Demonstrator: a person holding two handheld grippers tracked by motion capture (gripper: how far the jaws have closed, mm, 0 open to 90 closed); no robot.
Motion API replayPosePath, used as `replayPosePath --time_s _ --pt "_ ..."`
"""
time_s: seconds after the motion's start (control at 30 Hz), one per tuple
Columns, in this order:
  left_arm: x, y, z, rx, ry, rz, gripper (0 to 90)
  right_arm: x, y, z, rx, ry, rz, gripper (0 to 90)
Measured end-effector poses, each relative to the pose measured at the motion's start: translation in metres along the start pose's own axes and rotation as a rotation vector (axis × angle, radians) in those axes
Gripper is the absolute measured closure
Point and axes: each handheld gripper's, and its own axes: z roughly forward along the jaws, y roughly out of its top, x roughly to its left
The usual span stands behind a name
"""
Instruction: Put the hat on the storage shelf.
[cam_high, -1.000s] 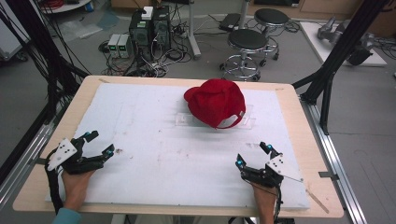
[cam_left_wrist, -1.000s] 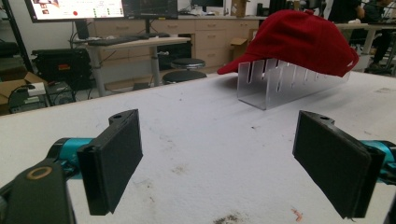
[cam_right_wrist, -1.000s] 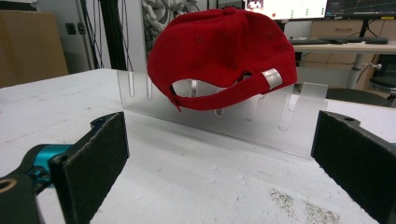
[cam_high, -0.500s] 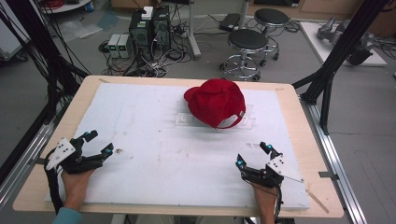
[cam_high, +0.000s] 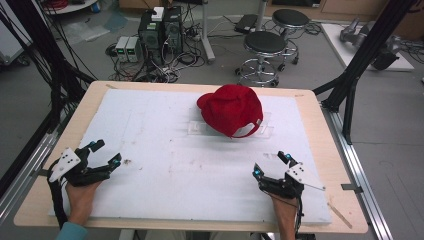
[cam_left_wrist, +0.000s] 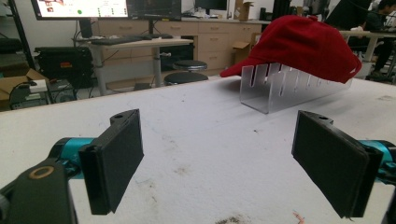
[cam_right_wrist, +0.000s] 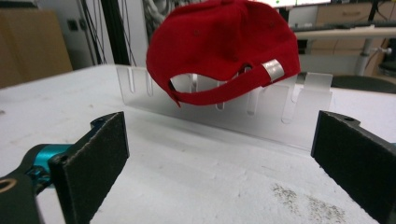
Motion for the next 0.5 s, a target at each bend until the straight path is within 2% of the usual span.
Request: replayPosePath --time_s 0.17,0.2,0.33,0.37,0.4,0.5 --pt "0.000 0.000 0.000 -0.004 0.005 -0.011 16.7 0.001 0.015 0.004 -0.001 0.001 -0.018 3.0" --pt "0.001 0.000 0.000 0.000 0.004 -0.010 16.7 0.001 0.024 0.008 0.011 0.009 -0.028 3.0" --pt "0.001 0.000 0.000 -0.001 0.007 -0.013 16.7 0.002 0.044 0.014 0.020 0.016 -0.043 3.0" --pt "0.001 0.000 0.000 -0.001 0.005 -0.015 16.7 0.002 0.044 0.014 0.020 0.016 -0.043 3.0" --pt "0.001 0.000 0.000 0.000 0.006 -0.013 16.7 0.002 0.054 0.019 0.029 0.021 -0.060 3.0" --pt "0.001 0.000 0.000 0.000 0.006 -0.014 16.7 0.002 0.069 0.027 0.043 0.035 -0.077 3.0"
